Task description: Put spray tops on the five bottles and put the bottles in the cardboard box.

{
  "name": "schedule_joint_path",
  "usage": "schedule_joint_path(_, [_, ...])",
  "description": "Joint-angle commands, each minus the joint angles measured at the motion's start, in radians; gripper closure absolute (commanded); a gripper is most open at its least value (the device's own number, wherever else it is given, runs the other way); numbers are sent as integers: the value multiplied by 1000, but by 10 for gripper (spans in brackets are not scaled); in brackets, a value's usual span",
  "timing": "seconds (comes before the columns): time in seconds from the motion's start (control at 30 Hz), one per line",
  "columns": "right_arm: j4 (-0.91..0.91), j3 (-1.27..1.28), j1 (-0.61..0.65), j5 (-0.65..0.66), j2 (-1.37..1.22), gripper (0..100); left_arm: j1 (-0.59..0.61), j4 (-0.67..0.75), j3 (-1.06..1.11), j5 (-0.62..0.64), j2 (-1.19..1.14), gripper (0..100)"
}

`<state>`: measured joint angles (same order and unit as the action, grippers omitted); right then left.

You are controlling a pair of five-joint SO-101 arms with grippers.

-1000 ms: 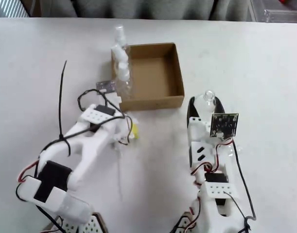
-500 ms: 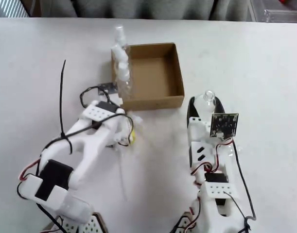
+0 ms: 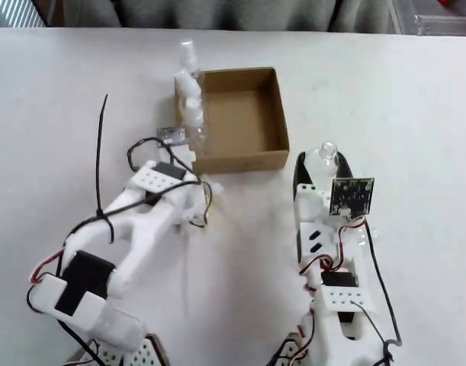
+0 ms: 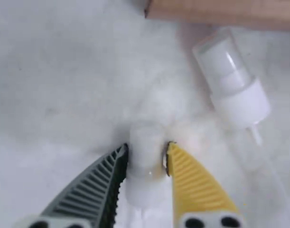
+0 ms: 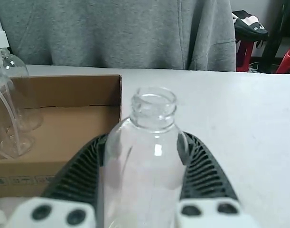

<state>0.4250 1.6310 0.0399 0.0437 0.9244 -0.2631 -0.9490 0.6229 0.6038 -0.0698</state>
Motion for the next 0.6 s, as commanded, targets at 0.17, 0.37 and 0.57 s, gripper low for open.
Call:
schedule_joint_path(0.17, [-16,-15,4,-3,16,982,-5,8,-11,-26,12,964])
schedule_joint_path(0.37, [-16,-15,5,-3,16,982,22,-80,-77,-28,13,890])
schedule_joint_path(0.57, [-16,-15,5,-3,16,982,56,-206,-129,-29,13,660])
